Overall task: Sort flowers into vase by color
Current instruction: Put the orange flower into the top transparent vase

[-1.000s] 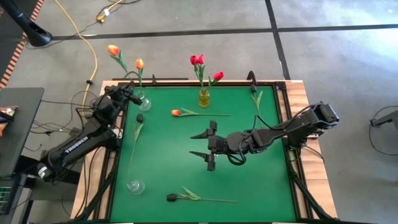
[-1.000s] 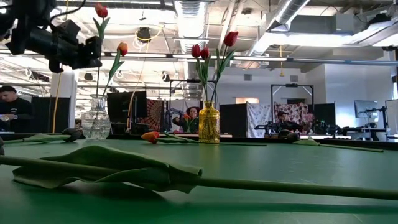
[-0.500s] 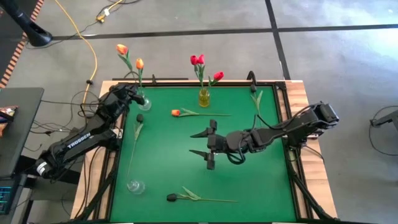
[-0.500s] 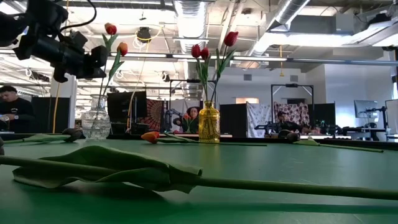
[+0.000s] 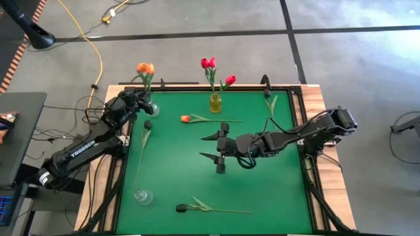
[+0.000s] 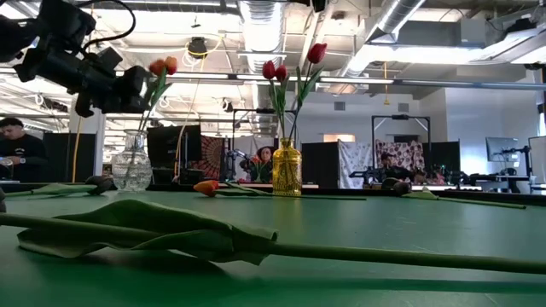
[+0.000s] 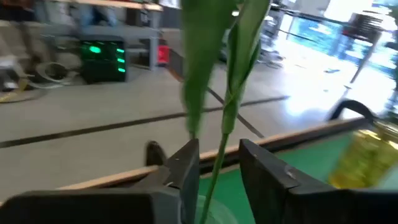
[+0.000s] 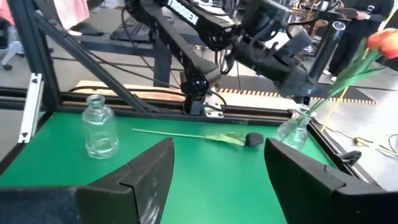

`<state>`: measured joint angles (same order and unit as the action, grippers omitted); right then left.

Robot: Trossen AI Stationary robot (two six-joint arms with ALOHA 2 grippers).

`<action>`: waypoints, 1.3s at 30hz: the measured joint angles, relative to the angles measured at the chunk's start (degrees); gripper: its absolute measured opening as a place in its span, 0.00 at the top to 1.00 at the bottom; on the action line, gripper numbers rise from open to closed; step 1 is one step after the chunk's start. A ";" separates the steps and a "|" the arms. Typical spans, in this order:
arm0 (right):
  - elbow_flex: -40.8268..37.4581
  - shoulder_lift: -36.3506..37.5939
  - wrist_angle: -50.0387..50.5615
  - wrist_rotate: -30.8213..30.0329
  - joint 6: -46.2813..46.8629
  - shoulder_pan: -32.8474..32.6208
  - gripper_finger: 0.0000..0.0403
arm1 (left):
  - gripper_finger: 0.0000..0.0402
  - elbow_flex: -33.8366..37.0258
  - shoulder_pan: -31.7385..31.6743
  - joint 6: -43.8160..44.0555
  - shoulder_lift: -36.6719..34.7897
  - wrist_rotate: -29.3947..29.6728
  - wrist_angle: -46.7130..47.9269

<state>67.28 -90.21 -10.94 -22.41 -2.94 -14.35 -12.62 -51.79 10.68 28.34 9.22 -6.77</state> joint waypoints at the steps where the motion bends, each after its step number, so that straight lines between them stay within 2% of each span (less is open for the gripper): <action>1: 0.00 0.00 0.02 0.00 0.26 0.31 0.31 | 0.73 -0.39 0.02 -0.55 -0.41 -1.50 1.20; 5: 0.00 0.00 1.89 0.23 5.66 2.42 0.31 | 0.67 -3.25 0.09 -4.40 -1.89 -4.95 9.05; 9: 0.00 0.00 7.77 3.44 12.76 5.58 0.31 | 0.65 -6.81 0.97 -5.51 -3.04 -6.55 16.79; 12: 0.01 0.00 15.13 4.42 16.32 8.12 0.31 | 0.65 -8.32 2.28 -1.33 -3.32 -8.99 20.32; 16: -0.01 0.00 25.13 4.60 20.26 12.20 0.31 | 0.65 -8.50 4.85 5.30 -3.23 -15.13 21.66; 19: -0.06 -0.31 29.61 4.55 21.35 15.51 0.31 | 0.65 -8.50 7.88 8.68 -2.71 -16.70 21.62; 22: -0.06 -1.64 30.52 5.37 20.59 18.75 0.31 | 0.65 -8.51 11.43 10.59 -2.44 -15.52 21.62; 28: -0.06 -7.95 29.03 13.39 10.63 24.53 0.31 | 0.65 -8.50 19.26 13.67 -2.34 -8.99 21.52; 34: -0.03 -13.38 28.28 14.09 6.35 29.76 0.31 | 0.65 -8.50 26.76 20.42 -1.76 -1.70 21.50; 39: -0.01 -16.81 27.72 18.15 0.71 33.29 0.31 | 0.65 -8.50 33.20 27.33 -0.21 4.08 21.40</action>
<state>67.26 -107.02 16.78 -4.26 -2.23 18.94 -21.12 -18.59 38.00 28.12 13.30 14.63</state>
